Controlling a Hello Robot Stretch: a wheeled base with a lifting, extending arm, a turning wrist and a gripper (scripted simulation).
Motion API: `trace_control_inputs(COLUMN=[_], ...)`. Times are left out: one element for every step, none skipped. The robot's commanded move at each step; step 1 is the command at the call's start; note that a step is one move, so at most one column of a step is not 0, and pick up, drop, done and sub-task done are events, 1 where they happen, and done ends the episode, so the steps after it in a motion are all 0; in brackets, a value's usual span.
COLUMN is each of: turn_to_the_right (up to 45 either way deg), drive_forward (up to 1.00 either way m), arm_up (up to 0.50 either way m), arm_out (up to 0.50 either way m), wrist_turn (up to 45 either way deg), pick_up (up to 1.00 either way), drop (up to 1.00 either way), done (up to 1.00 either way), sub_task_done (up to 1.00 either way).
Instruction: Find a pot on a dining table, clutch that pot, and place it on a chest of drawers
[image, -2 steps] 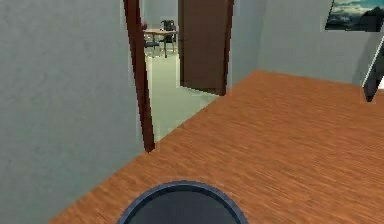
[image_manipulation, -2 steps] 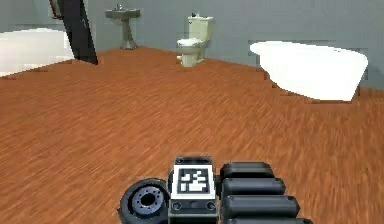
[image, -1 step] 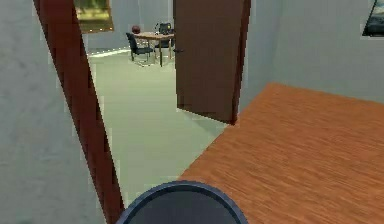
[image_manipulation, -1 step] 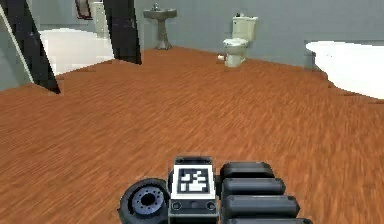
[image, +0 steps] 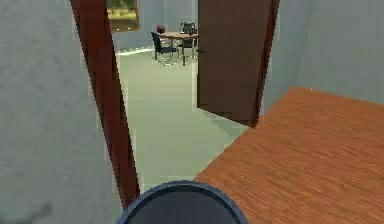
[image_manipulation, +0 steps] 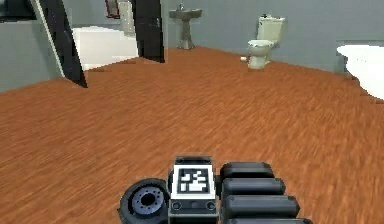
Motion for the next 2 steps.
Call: trace_control_inputs(turn_to_the_right=[0.0, -15.0], drive_forward=[0.80, 0.00], arm_up=[0.00, 0.00], arm_out=[0.00, 0.00], wrist_turn=[0.0, 0.0], pick_up=[0.00, 0.00], drop=[0.00, 0.00], done=[0.00, 0.00], sub_task_done=[0.00, 0.00])
